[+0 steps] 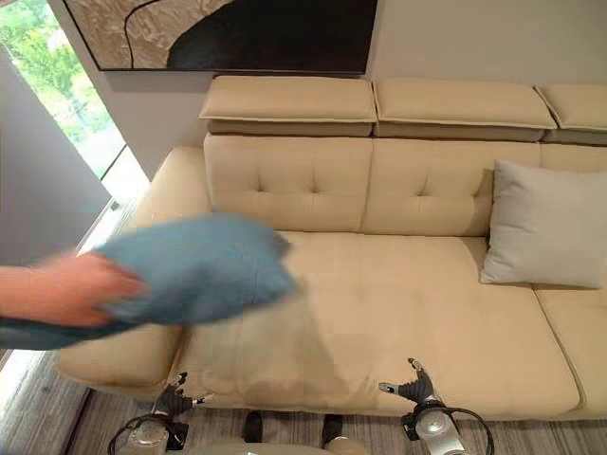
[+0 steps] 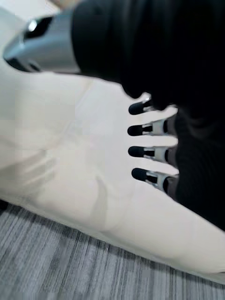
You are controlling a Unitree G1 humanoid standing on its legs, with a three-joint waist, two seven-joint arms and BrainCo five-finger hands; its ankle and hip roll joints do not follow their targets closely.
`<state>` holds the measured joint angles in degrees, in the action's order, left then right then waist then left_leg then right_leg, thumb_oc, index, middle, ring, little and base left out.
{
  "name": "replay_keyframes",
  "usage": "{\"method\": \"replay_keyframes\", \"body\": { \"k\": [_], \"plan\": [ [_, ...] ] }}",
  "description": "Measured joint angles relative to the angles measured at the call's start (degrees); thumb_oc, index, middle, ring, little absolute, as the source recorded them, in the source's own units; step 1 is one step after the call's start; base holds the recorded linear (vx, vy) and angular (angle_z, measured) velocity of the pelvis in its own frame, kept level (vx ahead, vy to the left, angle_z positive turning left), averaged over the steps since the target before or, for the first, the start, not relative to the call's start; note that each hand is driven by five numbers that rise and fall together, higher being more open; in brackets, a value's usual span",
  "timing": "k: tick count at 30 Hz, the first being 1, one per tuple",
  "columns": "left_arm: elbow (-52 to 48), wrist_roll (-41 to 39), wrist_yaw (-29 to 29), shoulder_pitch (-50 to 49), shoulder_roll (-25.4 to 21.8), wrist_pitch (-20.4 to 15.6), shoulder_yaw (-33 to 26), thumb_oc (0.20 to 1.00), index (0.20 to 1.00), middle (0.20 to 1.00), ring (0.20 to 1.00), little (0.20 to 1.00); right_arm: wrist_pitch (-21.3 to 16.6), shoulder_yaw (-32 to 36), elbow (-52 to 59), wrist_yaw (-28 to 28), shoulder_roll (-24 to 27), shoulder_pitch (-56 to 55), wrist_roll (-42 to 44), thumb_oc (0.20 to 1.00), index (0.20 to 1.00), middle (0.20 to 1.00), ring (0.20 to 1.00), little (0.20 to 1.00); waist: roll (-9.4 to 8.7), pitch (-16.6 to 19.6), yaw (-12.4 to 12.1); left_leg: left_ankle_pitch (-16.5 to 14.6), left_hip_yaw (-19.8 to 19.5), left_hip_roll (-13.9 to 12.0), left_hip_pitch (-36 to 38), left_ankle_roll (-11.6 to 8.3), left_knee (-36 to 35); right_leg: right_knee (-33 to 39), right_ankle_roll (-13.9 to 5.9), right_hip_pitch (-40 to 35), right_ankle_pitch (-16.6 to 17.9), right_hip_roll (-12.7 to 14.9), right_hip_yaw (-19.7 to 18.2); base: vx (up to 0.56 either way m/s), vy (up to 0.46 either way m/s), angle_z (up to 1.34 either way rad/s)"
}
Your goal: Pick up all the scattered cushions and arrange them neatly on the sofa.
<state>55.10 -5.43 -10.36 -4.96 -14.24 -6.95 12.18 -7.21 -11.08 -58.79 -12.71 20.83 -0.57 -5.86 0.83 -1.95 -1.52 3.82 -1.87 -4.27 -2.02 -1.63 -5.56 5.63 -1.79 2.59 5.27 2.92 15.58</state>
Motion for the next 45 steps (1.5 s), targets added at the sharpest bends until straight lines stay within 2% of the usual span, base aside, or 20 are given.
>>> {"method": "replay_keyframes", "body": {
  "k": [3, 9, 16, 20, 23, 29, 31, 37, 41, 44, 45],
  "plan": [
    [2.43, 0.36, 0.0, 0.0, 0.36, 0.04, -0.05, 1.0, 1.0, 1.0, 1.0, 1.0, 0.0, 0.0, -1.83, -0.1, -0.04, 0.59, 0.01, 1.0, 1.0, 1.0, 1.0, 1.0, 0.84, -0.91, -0.57, -0.12, -0.19, -0.69, 1.06, -0.41, 0.25, 0.0, 0.13, -1.1, -0.65, -0.67, 0.48, -0.01, -0.025, 0.07],
    [2.34, 0.39, 0.01, 1.27, 1.01, 0.03, 0.16, 1.0, 1.0, 1.0, 1.0, 1.0, 0.0, -0.29, -1.95, -0.2, -0.05, 0.75, 0.01, 1.0, 1.0, 1.0, 1.0, 1.0, 1.13, -1.33, -0.93, -0.22, -0.05, -0.95, 1.13, -0.87, 0.19, -0.01, 0.26, -1.19, -0.74, -0.85, 0.65, 0.01, 0.007, -0.01],
    [1.5, 0.39, -0.01, 1.77, 0.92, 0.04, -0.05, 1.0, 1.0, 1.0, 1.0, 1.0, 0.07, -0.82, -0.18, -0.28, -0.08, 0.77, 0.02, 1.0, 1.0, 1.0, 1.0, 1.0, 0.16, -2.23, -0.84, -0.54, 1.36, -0.78, 2.25, -1.15, 0.21, -0.01, 0.12, -1.46, -0.66, -0.68, -0.59, 0.04, 0.042, -0.1],
    [-2.73, 0.21, -0.08, 1.64, 0.42, 0.06, -0.41, 1.0, 1.0, 1.0, 1.0, 1.0, 0.1, -0.56, 3.01, -0.28, -0.15, 0.88, 0.71, 1.0, 1.0, 1.0, 1.0, 1.0, -0.78, -2.77, -1.02, -0.79, 1.49, -0.72, 3.06, -1.1, 0.19, -0.01, 0.07, -2.21, -0.85, -0.64, -0.71, 0.03, 0.026, -0.01],
    [-6.6, -0.61, -1.02, 1.12, -0.03, 0.08, -1.14, 1.0, 1.0, 1.0, 1.0, 1.0, 0.1, -0.54, 5.72, -0.27, -0.27, 0.88, 2.62, 1.0, 1.0, 1.0, 1.0, 1.0, -0.79, -2.84, -1.12, -0.84, 1.53, -0.71, 2.87, -1.12, 0.02, -0.01, 0.07, -1.99, -0.87, -0.62, -0.73, 0.01, 0.012, 0.0],
    [-16.11, -7.57, -2.14, 1.3, -0.11, -0.24, -2.13, 1.0, 1.0, 1.0, 1.0, 1.0, 0.09, 1.19, 8.45, -0.78, -1.93, 3.18, 7.5, 1.0, 1.0, 1.0, 1.0, 1.0, -0.52, -3.45, -1.2, -0.19, 1.55, -0.68, -0.51, -1.36, 0.24, -0.01, -0.43, 1.51, -0.47, -0.6, -0.8, -0.04, 0.015, -0.01],
    [-16.74, -8.87, -2.64, 4.0, -0.05, -0.27, -2.06, 1.0, 1.0, 1.0, 1.0, 1.0, 0.11, 1.26, 8.65, -1.11, -2.02, 5.91, 8.64, 1.0, 1.0, 1.0, 1.0, 1.0, -0.26, -6.75, -1.2, 0.43, 1.59, -0.62, -1.58, -1.51, 0.26, -0.02, -0.64, 2.62, 0.08, -0.54, -0.78, -0.08, 0.021, -0.02],
    [-17.97, -9.82, -3.89, 9.32, -0.22, -1.3, -0.67, 1.0, 1.0, 1.0, 1.0, 1.0, 0.06, 1.05, 10.54, -2.59, -2.37, 11.12, 10.23, 1.0, 1.0, 1.0, 1.0, 1.0, 0.13, -11.17, -1.33, 1.62, 1.53, -0.54, -6.77, -1.78, 0.28, -0.28, -0.01, 7.71, 1.08, -0.52, -0.68, -0.09, 0.022, 0.01],
    [-17.86, -10.64, -5.08, 14.82, -0.55, -2.43, 1.06, 1.0, 1.0, 1.0, 1.0, 1.0, 0.07, -0.7, 10.5, -3.84, -2.46, 16.85, 11.81, 1.0, 1.0, 1.0, 1.0, 1.0, 0.08, -16.21, -1.32, 2.26, 1.49, -0.31, -10.65, -1.95, 1.29, -0.34, 0.17, 11.21, 2.35, -0.38, -0.69, -0.14, 0.027, -0.01],
    [-15.92, -11.45, -6.14, 20.76, -0.75, -3.43, 2.62, 1.0, 1.0, 1.0, 1.0, 1.0, 0.02, -2.61, 10.17, -5.08, -2.97, 22.69, 12.57, 1.0, 1.0, 1.0, 1.0, 1.0, -0.43, -17.99, -1.4, 2.25, 1.6, -0.02, -17.35, -1.98, 3.84, -1.66, 0.41, 17.37, 2.63, 0.1, -0.74, -0.11, 0.035, -0.01],
    [-15.23, -11.46, -6.17, 22.2, -0.73, -3.42, 2.71, 1.0, 1.0, 1.0, 1.0, 1.0, 0.01, -2.64, 10.16, -5.4, -2.98, 23.53, 13.0, 1.0, 1.0, 1.0, 1.0, 1.0, -0.5, -19.29, -1.36, 2.34, 1.62, 0.05, -17.51, -1.93, 3.86, -1.87, 0.68, 17.66, 2.82, 0.16, -0.76, -0.07, 0.022, -0.04]
  ]
}}
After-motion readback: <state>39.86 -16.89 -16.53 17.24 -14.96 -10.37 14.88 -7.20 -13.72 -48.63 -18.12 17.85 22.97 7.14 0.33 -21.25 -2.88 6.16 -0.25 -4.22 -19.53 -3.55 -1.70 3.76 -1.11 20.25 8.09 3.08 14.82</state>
